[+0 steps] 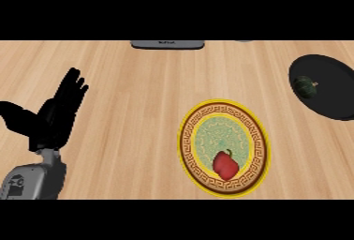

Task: Pick the squash from the plate and place it in the pan

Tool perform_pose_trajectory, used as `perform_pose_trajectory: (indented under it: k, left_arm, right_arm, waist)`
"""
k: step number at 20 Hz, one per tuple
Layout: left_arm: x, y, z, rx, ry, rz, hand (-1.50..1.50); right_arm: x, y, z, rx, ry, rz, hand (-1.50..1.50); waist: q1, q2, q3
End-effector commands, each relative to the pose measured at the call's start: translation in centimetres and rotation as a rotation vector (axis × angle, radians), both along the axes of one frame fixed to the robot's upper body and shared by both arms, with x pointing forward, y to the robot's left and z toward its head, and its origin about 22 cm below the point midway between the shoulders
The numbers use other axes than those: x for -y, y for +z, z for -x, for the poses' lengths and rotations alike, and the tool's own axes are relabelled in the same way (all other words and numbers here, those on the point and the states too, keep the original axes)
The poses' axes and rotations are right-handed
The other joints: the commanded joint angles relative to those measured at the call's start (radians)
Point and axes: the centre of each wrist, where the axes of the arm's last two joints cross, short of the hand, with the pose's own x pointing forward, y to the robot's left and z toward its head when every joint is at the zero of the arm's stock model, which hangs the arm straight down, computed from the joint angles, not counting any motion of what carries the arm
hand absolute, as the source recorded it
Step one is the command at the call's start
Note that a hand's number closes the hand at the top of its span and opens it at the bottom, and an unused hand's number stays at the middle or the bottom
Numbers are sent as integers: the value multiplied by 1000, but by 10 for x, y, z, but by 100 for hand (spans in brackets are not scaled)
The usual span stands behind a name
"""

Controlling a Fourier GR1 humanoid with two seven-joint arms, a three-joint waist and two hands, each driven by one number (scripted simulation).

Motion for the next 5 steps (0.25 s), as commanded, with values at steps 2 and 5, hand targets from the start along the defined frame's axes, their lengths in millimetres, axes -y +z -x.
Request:
perform_pose_trajectory:
  k: [2, 5]
  left_arm:
    - [-6, 0, 1, 1, 8, 9, 0]
    - [7, 6, 1, 4, -18, -1, 0]
  right_arm:
    - [13, -1, 20, 71, 158, -113, -150]
    - [15, 4, 20, 62, 147, -95, -150]
  waist:
    - [-3, -3, 1]
    - [6, -6, 2]
